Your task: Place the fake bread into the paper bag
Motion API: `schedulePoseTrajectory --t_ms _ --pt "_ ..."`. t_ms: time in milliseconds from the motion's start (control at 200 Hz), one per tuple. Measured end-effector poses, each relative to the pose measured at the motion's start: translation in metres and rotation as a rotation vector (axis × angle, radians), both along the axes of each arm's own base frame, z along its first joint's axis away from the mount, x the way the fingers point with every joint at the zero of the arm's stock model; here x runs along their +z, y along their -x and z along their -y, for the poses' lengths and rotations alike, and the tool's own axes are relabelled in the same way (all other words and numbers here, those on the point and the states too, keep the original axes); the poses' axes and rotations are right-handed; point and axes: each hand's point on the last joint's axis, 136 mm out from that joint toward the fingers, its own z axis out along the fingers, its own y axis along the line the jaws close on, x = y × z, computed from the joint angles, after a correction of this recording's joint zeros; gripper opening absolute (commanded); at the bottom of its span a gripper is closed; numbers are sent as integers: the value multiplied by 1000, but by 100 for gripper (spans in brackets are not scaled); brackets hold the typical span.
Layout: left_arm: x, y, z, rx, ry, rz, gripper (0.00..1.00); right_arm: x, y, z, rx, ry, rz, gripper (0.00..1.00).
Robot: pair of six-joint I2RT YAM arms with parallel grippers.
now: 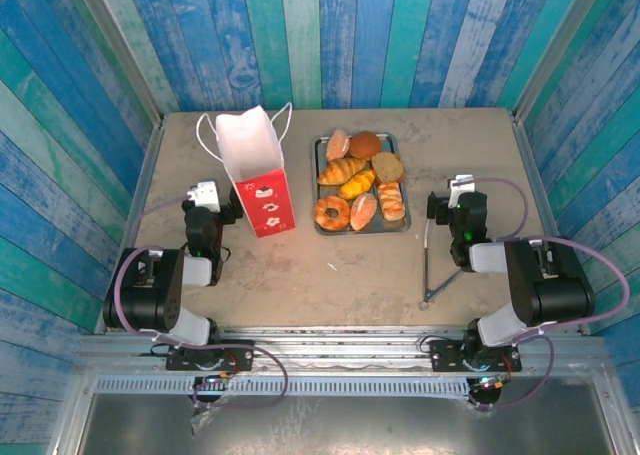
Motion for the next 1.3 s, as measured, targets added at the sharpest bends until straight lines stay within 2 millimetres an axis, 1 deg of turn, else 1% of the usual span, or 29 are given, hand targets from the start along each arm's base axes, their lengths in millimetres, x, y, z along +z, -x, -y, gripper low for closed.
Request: schedulePoseTrajectory --t_ms 316,411,471,526,606,656,721,786,866,972,1037,1117,1217,1302 --pt "-1 1 -3 19 2 -3 94 1 0 1 -5 0 3 100" --pt "1 9 -6 36 8 -1 94 12 2 3 -19 -2 27 100" --pt "6 18 -10 59 19 -3 94 26 5 5 -29 -4 54 100" --pt "21 24 -14 87 40 21 94 43 8 7 -38 -10 89 100" --pt "51 33 -23 141 94 83 94 67 14 11 -63 -28 125 100" --pt "72 40 -29 185 163 128 94 82 17 13 -83 -46 134 100" --pt "91 47 -35 225 258 165 94 99 18 15 -107 -75 126 100" --pt "103 53 -37 247 344 169 94 117 19 16 -127 -112 107 100" --pt "111 59 -37 264 426 142 94 138 21 16 -145 -155 81 100" --pt "125 70 -31 252 503 86 94 153 27 11 -144 -210 4 100" --pt "139 77 -25 227 544 59 94 156 34 5 -133 -248 -57 100" --pt "159 86 -16 184 581 29 94 150 45 -1 -125 -293 -146 100" --pt "183 96 -3 119 613 -10 94 128 66 -8 -130 -349 -281 100" --pt "197 99 9 60 632 -51 94 104 86 -12 -154 -388 -403 100"
